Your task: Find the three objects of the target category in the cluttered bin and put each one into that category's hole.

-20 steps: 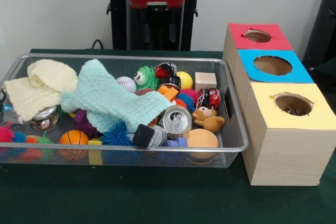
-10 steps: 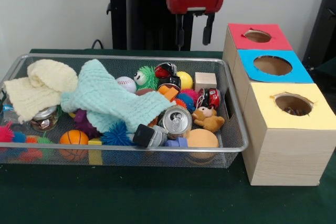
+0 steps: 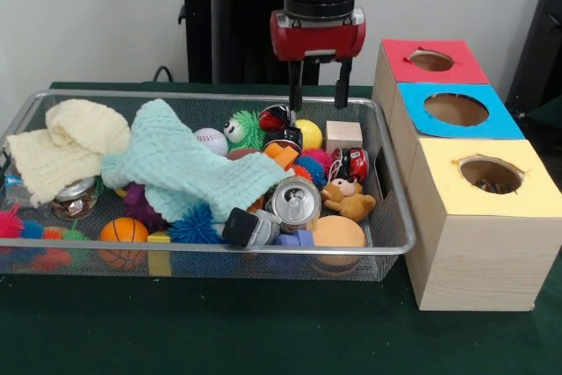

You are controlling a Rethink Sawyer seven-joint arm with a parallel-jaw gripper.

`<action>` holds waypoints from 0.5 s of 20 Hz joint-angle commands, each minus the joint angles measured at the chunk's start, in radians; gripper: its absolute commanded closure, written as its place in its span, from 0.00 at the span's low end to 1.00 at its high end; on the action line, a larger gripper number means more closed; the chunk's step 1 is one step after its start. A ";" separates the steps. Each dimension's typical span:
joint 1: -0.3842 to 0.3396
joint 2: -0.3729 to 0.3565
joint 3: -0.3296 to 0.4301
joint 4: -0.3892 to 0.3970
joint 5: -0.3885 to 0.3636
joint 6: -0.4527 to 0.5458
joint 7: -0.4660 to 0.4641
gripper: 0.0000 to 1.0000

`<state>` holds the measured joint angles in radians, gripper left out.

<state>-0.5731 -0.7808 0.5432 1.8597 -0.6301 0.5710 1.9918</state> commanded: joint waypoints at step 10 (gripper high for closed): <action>0.085 0.080 -0.139 -0.115 -0.037 -0.098 0.081 0.00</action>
<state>-0.5262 -0.7219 0.4564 1.8171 -0.6299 0.5159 1.9918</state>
